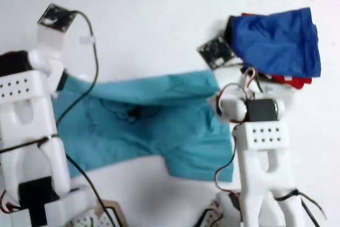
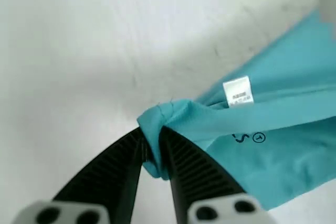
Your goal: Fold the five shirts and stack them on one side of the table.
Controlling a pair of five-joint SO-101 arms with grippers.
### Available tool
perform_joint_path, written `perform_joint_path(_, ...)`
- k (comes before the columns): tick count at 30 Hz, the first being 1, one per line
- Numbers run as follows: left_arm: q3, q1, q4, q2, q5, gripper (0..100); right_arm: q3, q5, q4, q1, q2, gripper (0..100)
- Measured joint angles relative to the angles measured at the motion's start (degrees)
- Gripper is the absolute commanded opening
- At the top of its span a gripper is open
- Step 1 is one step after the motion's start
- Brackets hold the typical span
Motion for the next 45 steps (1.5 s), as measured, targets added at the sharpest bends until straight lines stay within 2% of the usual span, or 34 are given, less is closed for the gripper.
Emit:
perform_joint_path(7,3.4,0.0,-4.6,4.0,5.0,3,0.0,0.0,-2.1,0.0,0.0,1.8)
perform_joint_path(12,3.4,0.0,-0.2,3.8,4.9,3,0.0,0.0,-0.4,0.0,0.0,1.8)
perform_joint_path(18,5.6,-0.2,6.4,-3.5,-0.7,3,0.0,0.0,2.8,0.0,0.0,1.8)
perform_joint_path(23,16.7,-0.3,7.1,-11.4,-6.2,3,0.0,2.6,7.9,0.0,0.0,1.8)
perform_joint_path(33,40.4,-0.3,-1.0,-20.2,-8.2,3,1.3,4.1,12.7,0.0,-0.1,1.8)
perform_joint_path(38,43.6,-0.3,-2.1,-20.7,-8.2,3,6.9,6.7,12.7,0.0,-1.4,1.9)
perform_joint_path(45,44.6,-0.3,-2.1,-20.8,-8.2,3,13.7,7.9,12.7,0.0,-10.8,1.9)
